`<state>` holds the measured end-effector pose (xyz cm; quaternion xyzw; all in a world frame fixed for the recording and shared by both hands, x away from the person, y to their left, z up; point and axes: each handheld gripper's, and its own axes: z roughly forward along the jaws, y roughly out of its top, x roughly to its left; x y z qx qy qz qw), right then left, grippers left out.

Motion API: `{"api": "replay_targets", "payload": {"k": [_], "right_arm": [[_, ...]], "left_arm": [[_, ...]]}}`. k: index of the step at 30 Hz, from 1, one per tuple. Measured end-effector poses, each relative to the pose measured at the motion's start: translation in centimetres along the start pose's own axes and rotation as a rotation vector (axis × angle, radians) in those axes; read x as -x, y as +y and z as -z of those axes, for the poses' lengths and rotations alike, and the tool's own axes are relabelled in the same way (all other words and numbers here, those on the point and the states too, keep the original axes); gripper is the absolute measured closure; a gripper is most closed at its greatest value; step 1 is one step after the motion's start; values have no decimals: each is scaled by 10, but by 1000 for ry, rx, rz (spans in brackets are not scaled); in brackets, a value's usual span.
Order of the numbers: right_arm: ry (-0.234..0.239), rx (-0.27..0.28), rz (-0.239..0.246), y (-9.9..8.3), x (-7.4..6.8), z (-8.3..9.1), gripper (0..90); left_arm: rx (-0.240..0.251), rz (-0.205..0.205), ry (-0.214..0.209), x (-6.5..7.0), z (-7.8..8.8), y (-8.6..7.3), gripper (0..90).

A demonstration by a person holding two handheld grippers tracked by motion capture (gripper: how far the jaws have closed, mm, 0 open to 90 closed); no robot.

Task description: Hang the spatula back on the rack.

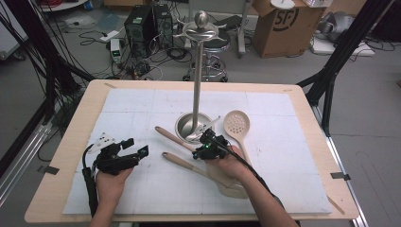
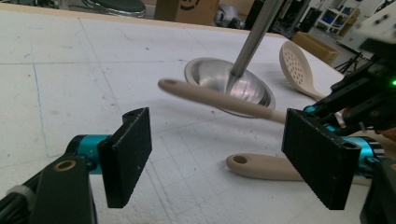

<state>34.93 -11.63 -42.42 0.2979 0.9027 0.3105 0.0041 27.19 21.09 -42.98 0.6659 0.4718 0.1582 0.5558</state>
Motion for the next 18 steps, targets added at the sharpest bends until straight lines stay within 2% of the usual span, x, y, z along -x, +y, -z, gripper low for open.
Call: {"api": "replay_targets", "payload": {"k": [5,10,14,18], "right_arm": [[28,92,-28,2,3,21,788],[44,189,-48,-6,4,44,788],[46,295,-77,-20,8,63,787],[38,379,-100,-39,12,78,786]], "left_arm": [[4,-3,0,2,0,0,251],[5,0,-4,2,0,0,251],[6,-6,-7,4,0,0,251],[0,-11,-14,4,-2,0,251]]}}
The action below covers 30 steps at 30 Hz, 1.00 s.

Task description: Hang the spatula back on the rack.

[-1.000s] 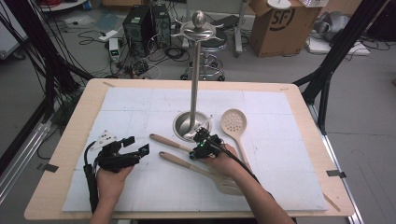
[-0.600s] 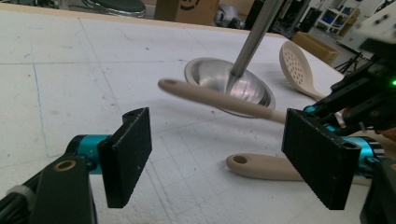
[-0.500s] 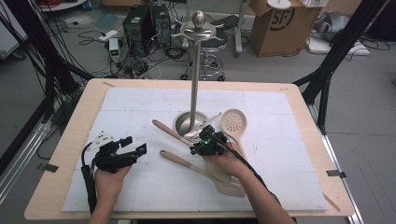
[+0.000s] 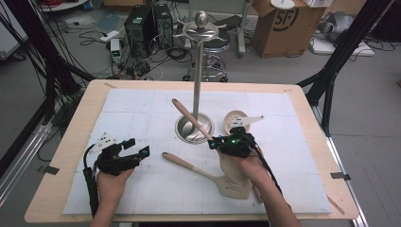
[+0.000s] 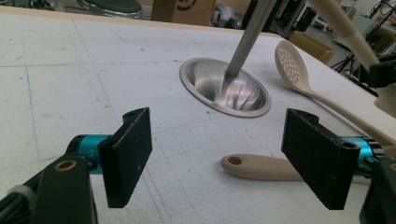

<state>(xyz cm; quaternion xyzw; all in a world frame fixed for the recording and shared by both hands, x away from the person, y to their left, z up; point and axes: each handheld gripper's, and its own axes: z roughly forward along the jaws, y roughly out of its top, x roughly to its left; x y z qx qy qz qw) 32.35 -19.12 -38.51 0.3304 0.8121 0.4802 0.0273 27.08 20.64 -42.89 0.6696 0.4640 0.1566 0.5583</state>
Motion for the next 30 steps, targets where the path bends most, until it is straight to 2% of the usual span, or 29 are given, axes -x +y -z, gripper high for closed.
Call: {"api": "replay_targets", "payload": {"k": [9,13,24,30], "right_arm": [[13,138,-45,-17,6,30,786],[6,212,-41,-17,6,40,786],[-11,446,-72,-15,4,59,786],[1,569,-94,-14,5,68,786]], "left_arm": [[-7,-5,1,2,-2,0,251],[-5,-1,1,2,-2,-1,251],[-2,-4,-1,2,-1,0,252],[-3,-4,-2,2,-1,0,253]]}}
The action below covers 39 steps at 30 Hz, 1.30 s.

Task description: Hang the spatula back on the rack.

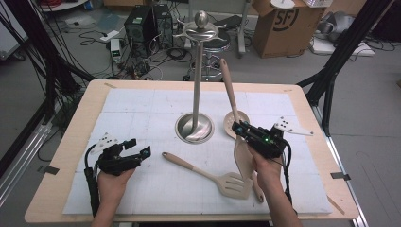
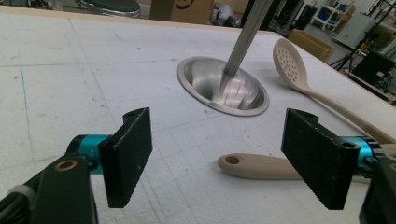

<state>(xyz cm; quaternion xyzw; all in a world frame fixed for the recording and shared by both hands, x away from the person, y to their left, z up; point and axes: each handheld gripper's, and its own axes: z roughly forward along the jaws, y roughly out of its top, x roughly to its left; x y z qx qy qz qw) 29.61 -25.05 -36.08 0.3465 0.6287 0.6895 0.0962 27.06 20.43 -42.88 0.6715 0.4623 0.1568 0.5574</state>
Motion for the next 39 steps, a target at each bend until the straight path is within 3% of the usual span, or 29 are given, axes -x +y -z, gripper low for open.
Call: {"api": "replay_targets", "payload": {"k": [4,7,13,25,39], "right_arm": [[7,56,2,5,-2,2,786],[6,87,52,11,-4,2,786],[44,132,43,26,-7,-4,787],[81,114,37,30,-7,-17,787],[74,60,42,25,-5,-33,781]], "left_arm": [[1,-1,3,0,0,0,254],[1,0,8,0,0,0,254],[2,-1,5,0,0,0,255],[6,6,8,-1,1,0,255],[8,4,6,-1,1,0,256]]}}
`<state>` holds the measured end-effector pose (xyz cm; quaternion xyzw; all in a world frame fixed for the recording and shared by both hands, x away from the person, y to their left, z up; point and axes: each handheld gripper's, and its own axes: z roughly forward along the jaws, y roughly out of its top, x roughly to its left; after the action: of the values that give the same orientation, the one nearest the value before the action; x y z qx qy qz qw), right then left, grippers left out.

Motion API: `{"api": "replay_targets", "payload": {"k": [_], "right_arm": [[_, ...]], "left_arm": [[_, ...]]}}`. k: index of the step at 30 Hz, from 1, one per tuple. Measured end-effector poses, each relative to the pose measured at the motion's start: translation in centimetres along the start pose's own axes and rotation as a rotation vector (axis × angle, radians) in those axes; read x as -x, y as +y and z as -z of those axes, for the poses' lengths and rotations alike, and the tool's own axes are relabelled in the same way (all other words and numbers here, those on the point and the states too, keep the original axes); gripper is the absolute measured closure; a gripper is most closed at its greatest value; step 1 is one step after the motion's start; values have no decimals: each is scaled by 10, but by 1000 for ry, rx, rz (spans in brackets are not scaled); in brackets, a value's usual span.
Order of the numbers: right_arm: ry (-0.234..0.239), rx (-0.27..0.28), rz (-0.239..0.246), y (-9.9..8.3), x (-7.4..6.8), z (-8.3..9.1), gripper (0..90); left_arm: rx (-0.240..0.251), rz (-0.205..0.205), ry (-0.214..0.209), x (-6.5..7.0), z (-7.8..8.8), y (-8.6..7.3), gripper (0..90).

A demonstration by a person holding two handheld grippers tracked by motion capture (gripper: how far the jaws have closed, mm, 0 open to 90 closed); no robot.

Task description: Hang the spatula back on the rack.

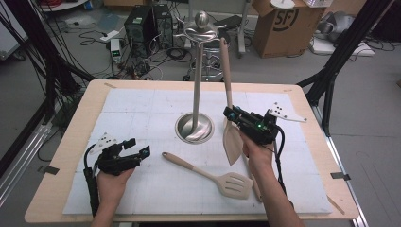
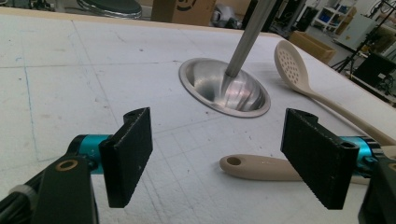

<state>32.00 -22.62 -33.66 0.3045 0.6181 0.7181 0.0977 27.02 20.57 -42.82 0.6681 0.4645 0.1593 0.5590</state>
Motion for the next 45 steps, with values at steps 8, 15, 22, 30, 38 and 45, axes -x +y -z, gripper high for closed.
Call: {"api": "replay_targets", "payload": {"k": [8,15,22,30,38,45], "right_arm": [[-54,-22,26,0,1,1,545],[-87,72,18,15,4,10,541],[-117,134,25,36,2,6,487],[-129,189,33,59,-1,-4,468],[-115,231,9,75,-6,-13,464],[-110,243,24,92,-11,-27,469]], "left_arm": [[5,0,-2,1,0,0,256],[1,0,0,1,-1,0,256],[13,-2,2,0,1,0,256],[12,-8,-3,0,1,0,256],[15,-3,-1,-1,2,0,256],[18,2,2,-1,2,0,256]]}}
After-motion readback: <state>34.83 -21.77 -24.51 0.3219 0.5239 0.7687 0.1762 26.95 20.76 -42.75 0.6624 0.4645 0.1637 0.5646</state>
